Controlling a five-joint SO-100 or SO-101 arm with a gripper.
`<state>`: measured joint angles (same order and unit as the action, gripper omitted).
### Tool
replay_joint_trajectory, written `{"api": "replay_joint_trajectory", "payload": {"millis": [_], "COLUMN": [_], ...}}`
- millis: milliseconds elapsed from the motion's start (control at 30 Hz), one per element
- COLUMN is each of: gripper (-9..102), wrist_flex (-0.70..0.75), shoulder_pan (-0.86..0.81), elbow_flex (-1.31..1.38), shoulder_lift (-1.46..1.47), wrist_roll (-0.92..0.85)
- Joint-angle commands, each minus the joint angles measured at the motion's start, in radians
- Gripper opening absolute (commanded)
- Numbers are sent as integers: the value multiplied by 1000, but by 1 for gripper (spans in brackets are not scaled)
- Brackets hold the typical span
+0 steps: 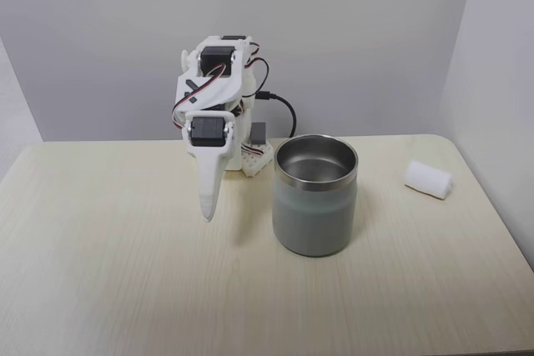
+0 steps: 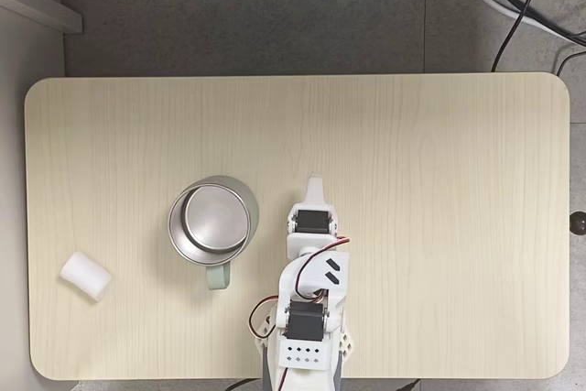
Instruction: Grasp a dressing and put it in the cup.
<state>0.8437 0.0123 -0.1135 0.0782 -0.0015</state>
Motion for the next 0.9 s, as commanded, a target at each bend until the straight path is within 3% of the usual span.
{"api": "replay_joint_trajectory", "payload": {"millis": [0,567,867], "gripper": [0,0,0], "wrist_flex": [-14,-12,133], "shoulder_pan": [-18,-18,-72], "elbow_flex": [-17,-20,-247], "shoulder_lift": [8,8,-5], "wrist_roll": [21,18,6]}}
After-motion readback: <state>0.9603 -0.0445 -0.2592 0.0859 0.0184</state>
